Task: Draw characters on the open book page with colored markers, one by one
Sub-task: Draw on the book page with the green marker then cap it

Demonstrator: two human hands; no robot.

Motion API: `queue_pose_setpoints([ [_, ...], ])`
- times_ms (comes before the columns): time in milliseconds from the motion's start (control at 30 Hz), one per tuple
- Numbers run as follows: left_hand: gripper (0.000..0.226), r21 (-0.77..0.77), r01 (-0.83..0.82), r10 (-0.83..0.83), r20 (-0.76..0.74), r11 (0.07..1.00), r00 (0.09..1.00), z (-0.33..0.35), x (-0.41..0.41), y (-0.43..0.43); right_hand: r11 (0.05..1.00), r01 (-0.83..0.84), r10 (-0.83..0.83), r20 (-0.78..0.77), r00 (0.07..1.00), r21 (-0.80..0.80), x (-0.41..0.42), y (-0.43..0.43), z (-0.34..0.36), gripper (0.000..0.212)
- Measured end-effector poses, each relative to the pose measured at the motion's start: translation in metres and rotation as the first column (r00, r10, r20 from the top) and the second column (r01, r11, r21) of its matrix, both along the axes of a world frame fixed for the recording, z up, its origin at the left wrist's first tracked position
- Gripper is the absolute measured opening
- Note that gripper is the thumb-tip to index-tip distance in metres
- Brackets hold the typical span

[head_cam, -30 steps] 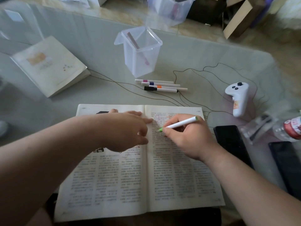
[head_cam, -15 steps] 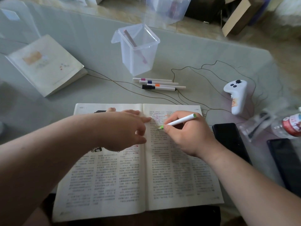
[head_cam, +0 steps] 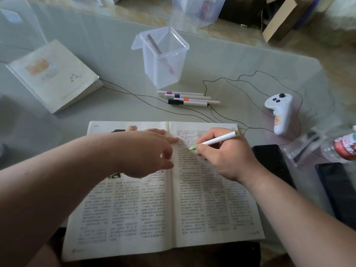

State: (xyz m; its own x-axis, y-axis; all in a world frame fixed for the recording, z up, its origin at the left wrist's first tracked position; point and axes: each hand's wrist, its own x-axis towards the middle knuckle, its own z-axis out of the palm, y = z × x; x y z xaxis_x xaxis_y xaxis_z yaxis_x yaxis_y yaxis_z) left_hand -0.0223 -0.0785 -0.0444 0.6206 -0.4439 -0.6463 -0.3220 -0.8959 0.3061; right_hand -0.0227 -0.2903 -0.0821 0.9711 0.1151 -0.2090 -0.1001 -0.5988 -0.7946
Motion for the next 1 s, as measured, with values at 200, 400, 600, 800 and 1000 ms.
queue_pose_setpoints([
  [200, 0.021, 0.012, 0.002, -0.003, 0.002, 1.000, 1.000, -0.0015, 0.0007, -0.0011, 0.997, -0.034, 0.037, 0.038, 0.999, -0.070, -0.0013, 0.0019, -0.0010, 0.013],
  [400, 0.021, 0.015, 0.001, -0.001, 0.002, 1.000, 1.000, -0.0014, 0.0008, -0.0012, 0.997, -0.048, 0.050, 0.027, 0.998, -0.060, -0.0017, 0.0009, -0.0002, 0.011],
  [600, 0.019, 0.014, -0.002, 0.002, 0.004, 1.000, 1.000, -0.0010, -0.0001, -0.0022, 0.997, -0.046, 0.048, 0.029, 0.998, -0.064, -0.0021, 0.0021, 0.0015, 0.013],
  [800, 0.021, 0.015, -0.005, 0.004, 0.009, 1.000, 1.000, -0.0015, -0.0004, -0.0011, 0.992, -0.107, 0.106, -0.014, 0.994, -0.074, -0.0051, 0.0049, 0.0039, 0.011],
  [1000, 0.021, 0.018, 0.000, 0.000, 0.005, 1.000, 1.000, -0.0036, 0.0004, -0.0007, 0.991, -0.017, 0.019, 0.013, 1.000, -0.129, 0.0007, 0.0005, 0.0032, 0.017],
])
